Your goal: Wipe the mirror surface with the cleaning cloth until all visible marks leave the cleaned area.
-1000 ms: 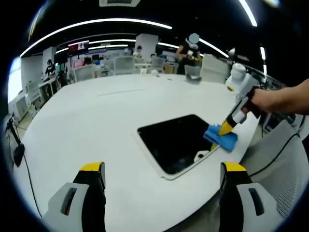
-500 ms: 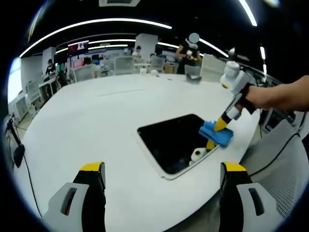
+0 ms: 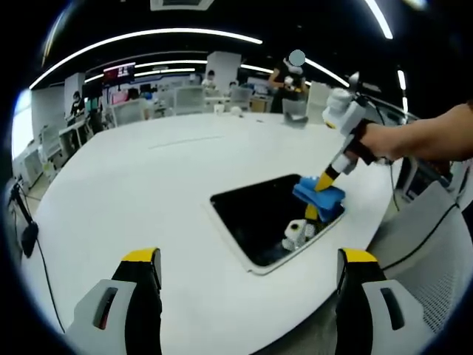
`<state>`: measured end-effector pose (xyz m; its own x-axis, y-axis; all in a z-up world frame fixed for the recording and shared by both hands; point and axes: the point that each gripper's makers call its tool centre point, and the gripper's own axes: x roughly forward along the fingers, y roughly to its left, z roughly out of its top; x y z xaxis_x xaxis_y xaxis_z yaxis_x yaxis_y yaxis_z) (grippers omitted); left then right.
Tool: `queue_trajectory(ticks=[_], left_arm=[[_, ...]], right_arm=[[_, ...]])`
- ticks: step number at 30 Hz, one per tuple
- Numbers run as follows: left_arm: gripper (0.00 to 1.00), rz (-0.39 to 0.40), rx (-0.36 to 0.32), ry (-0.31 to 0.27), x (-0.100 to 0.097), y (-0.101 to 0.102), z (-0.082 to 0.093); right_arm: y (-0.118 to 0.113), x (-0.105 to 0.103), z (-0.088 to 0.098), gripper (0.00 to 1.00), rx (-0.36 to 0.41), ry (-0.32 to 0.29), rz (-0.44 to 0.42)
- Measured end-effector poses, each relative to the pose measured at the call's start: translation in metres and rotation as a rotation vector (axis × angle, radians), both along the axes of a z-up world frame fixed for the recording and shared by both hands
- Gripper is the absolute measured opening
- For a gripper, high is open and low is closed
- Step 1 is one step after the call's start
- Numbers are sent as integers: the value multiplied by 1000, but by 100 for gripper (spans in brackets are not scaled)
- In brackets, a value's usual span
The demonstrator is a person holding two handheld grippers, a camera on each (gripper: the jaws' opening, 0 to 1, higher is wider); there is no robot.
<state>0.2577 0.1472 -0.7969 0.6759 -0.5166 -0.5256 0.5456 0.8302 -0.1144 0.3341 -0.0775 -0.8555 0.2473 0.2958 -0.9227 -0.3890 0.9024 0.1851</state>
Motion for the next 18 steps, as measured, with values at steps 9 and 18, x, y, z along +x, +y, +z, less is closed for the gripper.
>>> queue_trajectory(ticks=[9, 18], left_arm=[[99, -1, -1, 3, 0, 0, 0], [99, 2, 1, 5, 0, 0, 0]], right_arm=[[0, 20, 0, 2, -11, -15, 5], [0, 41, -2, 2, -17, -20, 3]])
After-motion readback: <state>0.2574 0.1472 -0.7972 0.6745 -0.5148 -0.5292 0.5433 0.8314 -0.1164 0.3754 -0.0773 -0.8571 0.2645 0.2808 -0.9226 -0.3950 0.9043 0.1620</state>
